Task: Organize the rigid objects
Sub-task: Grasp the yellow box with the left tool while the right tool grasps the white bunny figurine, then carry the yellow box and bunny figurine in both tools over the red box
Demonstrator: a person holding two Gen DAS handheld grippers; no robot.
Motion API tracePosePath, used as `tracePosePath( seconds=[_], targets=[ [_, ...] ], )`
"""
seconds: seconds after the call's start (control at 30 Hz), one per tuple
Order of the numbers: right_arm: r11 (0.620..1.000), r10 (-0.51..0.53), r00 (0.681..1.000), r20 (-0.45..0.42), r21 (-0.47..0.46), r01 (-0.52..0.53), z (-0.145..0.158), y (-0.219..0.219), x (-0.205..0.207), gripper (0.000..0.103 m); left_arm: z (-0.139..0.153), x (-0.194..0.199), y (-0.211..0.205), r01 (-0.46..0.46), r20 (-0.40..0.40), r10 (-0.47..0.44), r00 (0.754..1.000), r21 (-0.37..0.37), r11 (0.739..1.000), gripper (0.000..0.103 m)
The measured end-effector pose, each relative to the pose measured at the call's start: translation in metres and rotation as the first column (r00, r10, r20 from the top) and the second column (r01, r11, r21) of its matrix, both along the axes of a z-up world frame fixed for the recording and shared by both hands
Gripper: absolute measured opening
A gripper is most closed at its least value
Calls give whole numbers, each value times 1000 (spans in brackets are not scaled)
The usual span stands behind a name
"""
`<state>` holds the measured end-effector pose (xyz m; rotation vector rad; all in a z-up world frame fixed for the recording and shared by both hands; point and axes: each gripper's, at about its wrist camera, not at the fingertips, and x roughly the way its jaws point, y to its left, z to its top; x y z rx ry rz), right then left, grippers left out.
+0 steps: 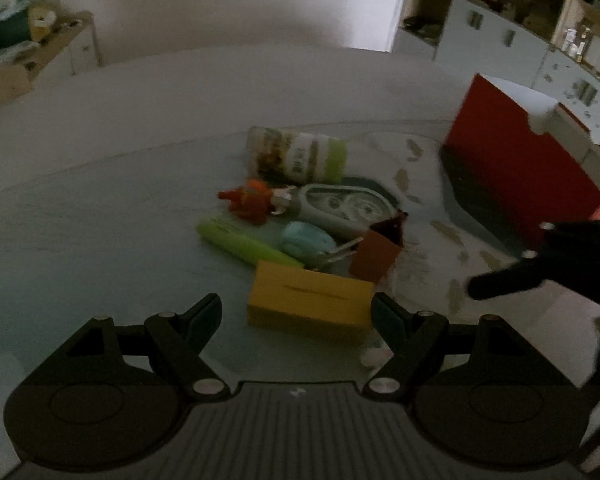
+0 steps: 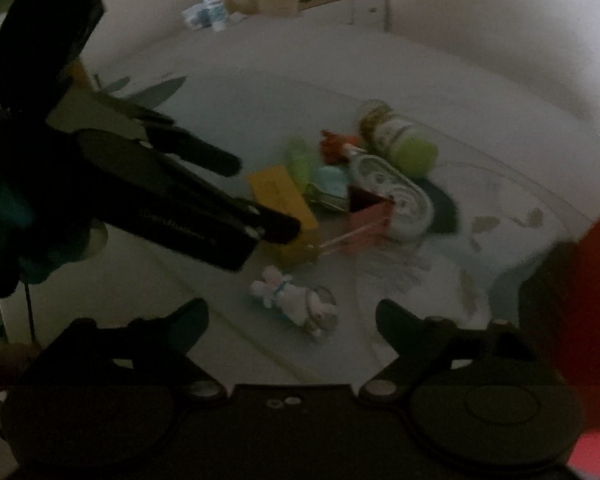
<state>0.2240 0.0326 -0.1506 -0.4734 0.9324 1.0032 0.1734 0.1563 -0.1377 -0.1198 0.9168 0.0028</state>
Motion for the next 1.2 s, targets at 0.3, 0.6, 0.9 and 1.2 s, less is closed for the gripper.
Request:
tracePosePath(
  seconds=[0.3,0.6,0.9,1.2],
  targets=[
    [997,64,998,12,-52,-63,-19,19,3,75,-11,9,-1,25,-2,-25,1000,-11,1000,82],
    [994,91,995,46,-60,-88,-25,22,3,62,-19,12,0,1,1,-1,1000,-43,999,82],
    [995,86,994,60,-47,-83,-23,21,3,43,-19,13,1,-6,11,6,1000,-52,999,77],
    [999,26,997,69,-47,-23,-20,12,-1,41,-15,6,-4,1,10,-1,1000,-36,999,72]
  ],
)
